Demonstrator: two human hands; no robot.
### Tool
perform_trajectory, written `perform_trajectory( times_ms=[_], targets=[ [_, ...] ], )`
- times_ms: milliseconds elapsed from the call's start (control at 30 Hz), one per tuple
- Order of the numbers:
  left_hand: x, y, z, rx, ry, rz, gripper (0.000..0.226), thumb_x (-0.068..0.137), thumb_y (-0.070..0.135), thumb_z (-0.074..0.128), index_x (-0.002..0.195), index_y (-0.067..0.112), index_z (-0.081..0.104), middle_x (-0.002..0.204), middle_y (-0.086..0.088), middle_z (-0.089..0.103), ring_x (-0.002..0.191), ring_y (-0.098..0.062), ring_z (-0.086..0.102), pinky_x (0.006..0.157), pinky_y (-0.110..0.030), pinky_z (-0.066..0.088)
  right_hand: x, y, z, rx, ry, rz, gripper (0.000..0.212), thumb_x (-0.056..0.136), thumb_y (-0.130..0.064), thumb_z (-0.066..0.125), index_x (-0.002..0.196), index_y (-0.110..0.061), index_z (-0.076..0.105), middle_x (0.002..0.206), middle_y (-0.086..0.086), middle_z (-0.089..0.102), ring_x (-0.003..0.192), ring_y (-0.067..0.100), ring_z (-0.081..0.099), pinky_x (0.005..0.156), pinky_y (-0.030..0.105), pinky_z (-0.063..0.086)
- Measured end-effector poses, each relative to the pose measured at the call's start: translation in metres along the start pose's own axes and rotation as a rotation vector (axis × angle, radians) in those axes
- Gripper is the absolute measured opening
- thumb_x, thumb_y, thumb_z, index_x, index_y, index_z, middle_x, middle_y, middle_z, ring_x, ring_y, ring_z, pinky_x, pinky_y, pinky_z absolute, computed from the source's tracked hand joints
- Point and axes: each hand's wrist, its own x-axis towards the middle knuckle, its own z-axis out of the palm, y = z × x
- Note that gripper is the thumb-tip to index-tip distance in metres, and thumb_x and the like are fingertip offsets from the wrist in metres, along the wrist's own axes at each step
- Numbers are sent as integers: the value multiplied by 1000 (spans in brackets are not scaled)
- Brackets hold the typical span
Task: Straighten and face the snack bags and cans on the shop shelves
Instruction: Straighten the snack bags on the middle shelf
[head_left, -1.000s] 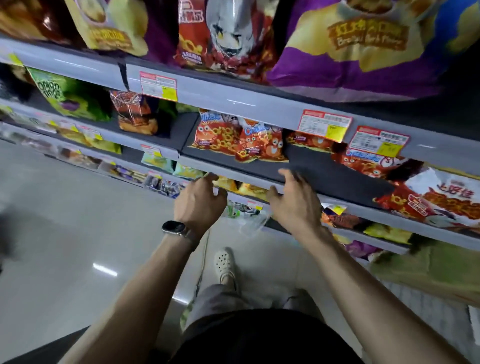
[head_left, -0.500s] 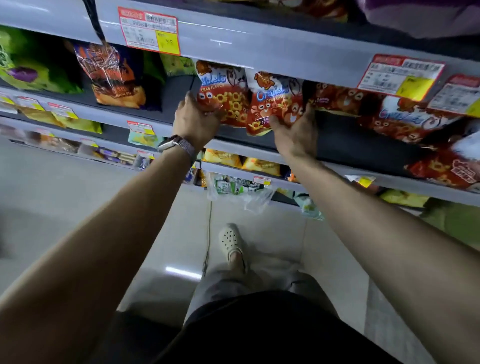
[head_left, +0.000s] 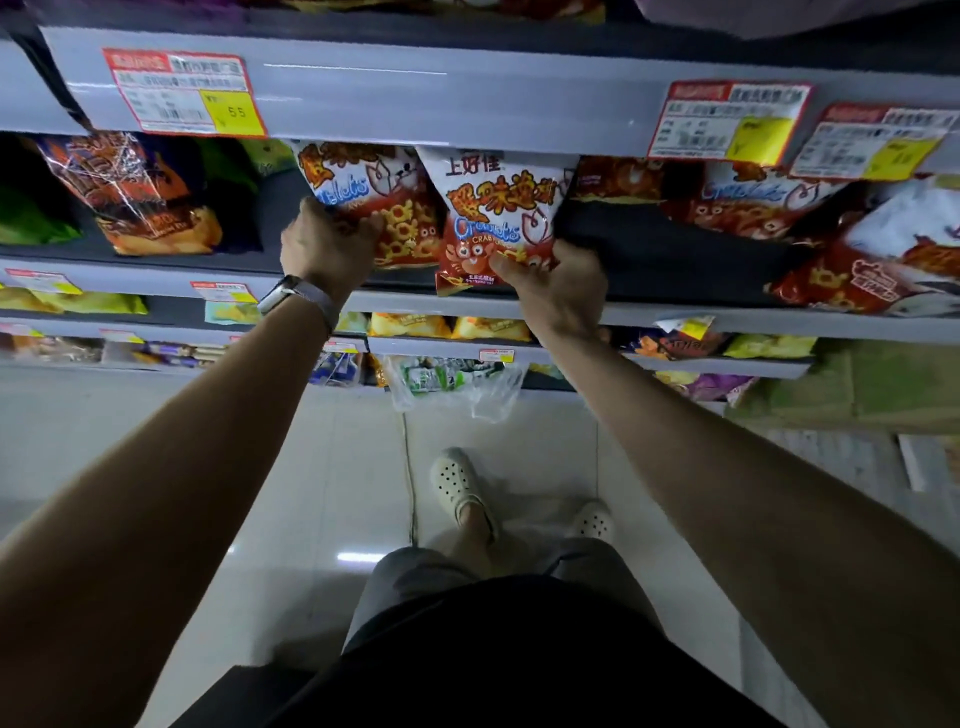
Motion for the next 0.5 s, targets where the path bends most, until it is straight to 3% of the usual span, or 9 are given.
perform_trajectory(
  times_ms=[100,300,500],
  targets=[
    [-10,-8,3,-12,54,44,62,88,58,73,128,11,64,127,-11,72,117,-37,67,87,-42,54,-7,15,-7,28,67,-51,52,66,-69,82,97,-27,79,104,-7,74,97,10,70,83,37,60],
    [-39,-11,11,-87,143,207,61,88,55,77,122,5,64,122,-11,74,110,-34,69,80,-40,54,-15,48,-57,84,235,-116,50,73,-68,83,93,-23,76,105,-2,73,99,17,71,80,43,60],
    [-68,24,48,-199,28,330,53,89,53,77,119,11,62,119,-5,74,104,-24,70,79,-38,56,-1,82,-126,20,458,-109,54,75,-66,83,95,-16,76,104,0,75,102,15,70,83,36,58]
  ],
)
